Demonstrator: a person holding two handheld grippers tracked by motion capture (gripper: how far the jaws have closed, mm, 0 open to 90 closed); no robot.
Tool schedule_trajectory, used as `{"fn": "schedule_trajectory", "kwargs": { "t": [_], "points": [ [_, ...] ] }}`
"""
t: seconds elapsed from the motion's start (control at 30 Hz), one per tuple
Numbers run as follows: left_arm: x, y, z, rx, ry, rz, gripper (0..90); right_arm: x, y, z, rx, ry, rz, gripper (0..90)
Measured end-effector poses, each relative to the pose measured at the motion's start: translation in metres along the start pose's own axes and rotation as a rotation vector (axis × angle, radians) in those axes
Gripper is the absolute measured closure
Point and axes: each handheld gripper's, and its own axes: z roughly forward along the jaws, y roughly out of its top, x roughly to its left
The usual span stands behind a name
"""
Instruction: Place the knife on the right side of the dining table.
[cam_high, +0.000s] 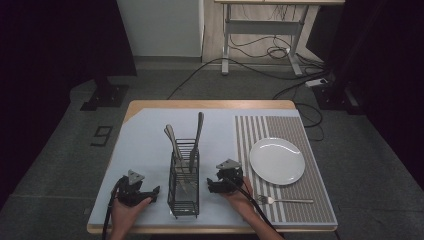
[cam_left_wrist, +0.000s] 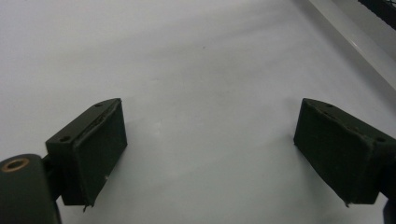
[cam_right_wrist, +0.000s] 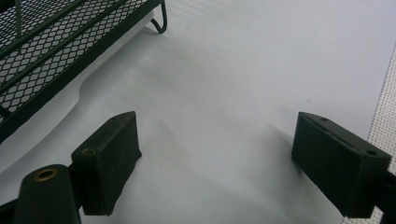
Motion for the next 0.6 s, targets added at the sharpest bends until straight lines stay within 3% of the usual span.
{"fn": "schedule_trajectory", "kwargs": {
  "t": [0.37,0.5,0.6],
  "points": [
    [0.000,0.000,0.000,0.000,0.000,-0.001,9.1,-0.003,0.000,-0.001,-0.014,0.001,0.026,16.3],
    [0.000,0.000,0.000,0.000,-0.002,-0.002,9.1,-0.003,-0.001,-0.005,-0.044,-0.016,0.045,15.8],
    [0.000,0.000,0.000,0.000,-0.001,-0.001,9.1,-0.005,0.001,-0.012,-0.072,0.012,0.058,15.7]
  ]
}}
